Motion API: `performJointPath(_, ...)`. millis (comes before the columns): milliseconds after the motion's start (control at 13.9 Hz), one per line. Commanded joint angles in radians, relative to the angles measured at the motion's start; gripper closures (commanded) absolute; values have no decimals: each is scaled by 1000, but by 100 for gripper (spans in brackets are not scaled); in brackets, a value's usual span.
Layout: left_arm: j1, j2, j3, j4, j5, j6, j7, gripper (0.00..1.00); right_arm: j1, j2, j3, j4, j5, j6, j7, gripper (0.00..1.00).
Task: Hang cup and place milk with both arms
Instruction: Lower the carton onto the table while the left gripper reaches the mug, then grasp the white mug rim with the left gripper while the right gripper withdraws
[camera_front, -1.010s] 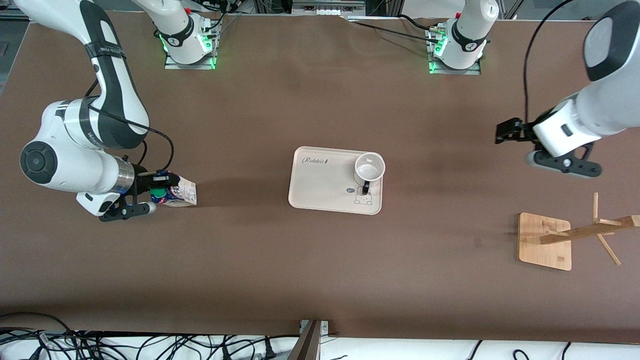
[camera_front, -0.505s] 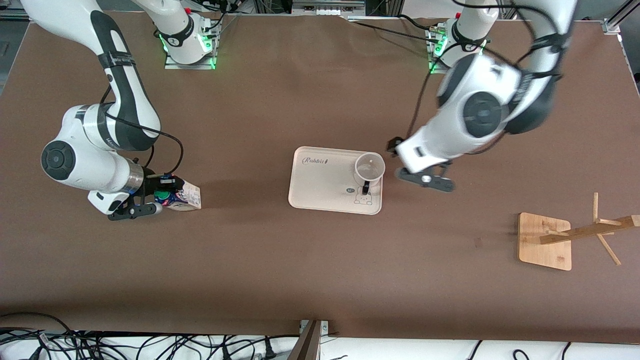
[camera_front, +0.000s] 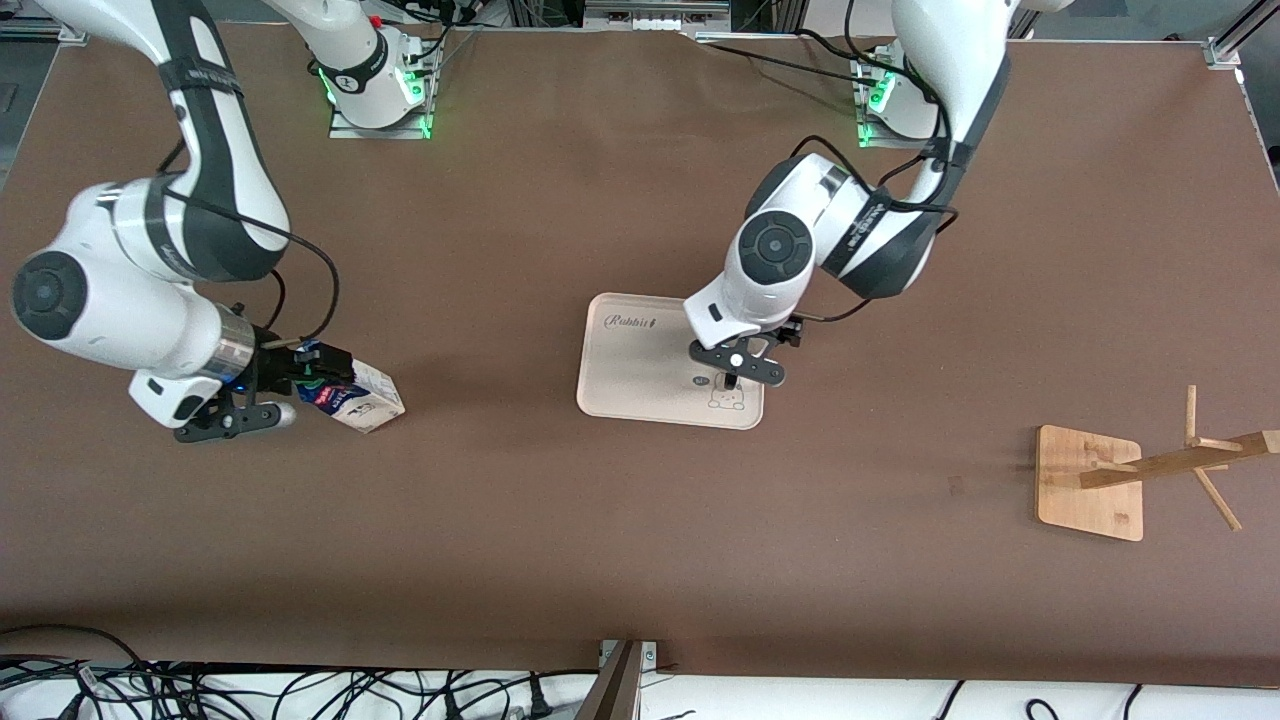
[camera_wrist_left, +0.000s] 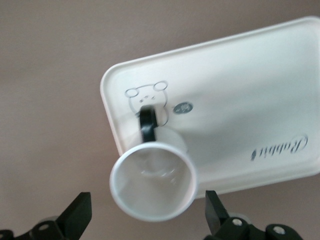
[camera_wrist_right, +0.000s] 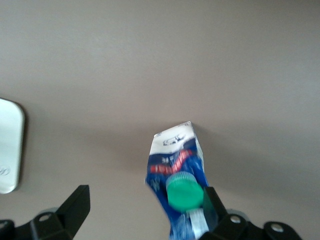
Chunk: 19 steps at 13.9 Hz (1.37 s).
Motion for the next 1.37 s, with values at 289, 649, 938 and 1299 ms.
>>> performJointPath(289, -105, 11, 9, -143, 261, 197, -356, 0, -4, -162, -7, 72, -68, -197, 29, 0)
performJointPath(649, -141, 71, 11, -133, 301, 198, -376, 74, -4, -249, -4, 101, -94, -297, 80, 0)
performJointPath(938, -135, 67, 11, -112, 312, 197, -376, 100, -4, -262, -4, 106, -105, -313, 91, 0)
performJointPath(1299, -135, 62, 11, -77, 298, 187, -381, 100, -7, -247, -6, 111, -133, -265, 91, 0)
